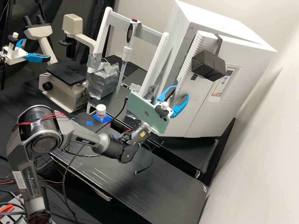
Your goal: Open the door
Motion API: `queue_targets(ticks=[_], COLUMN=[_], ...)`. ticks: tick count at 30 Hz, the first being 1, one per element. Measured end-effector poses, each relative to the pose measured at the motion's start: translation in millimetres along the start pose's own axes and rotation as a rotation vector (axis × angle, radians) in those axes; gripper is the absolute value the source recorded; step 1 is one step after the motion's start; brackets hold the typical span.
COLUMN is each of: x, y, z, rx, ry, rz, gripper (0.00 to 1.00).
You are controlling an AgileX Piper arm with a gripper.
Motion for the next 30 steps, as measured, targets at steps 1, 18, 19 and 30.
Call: queue_targets(ticks=[1, 18, 19, 30], x=[-3, -35, -36, -89], y=[-0.3, 12.4, 12.4, 20.9], z=[2, 26, 27, 19], rx=[0.006, 0.014, 0.006, -0.040], ry=[-0.007, -0.084, -0.090, -0.199], rz=[0.007, 0.190, 0.194, 0.274], gripper=[0.00, 1.00, 1.00, 1.00])
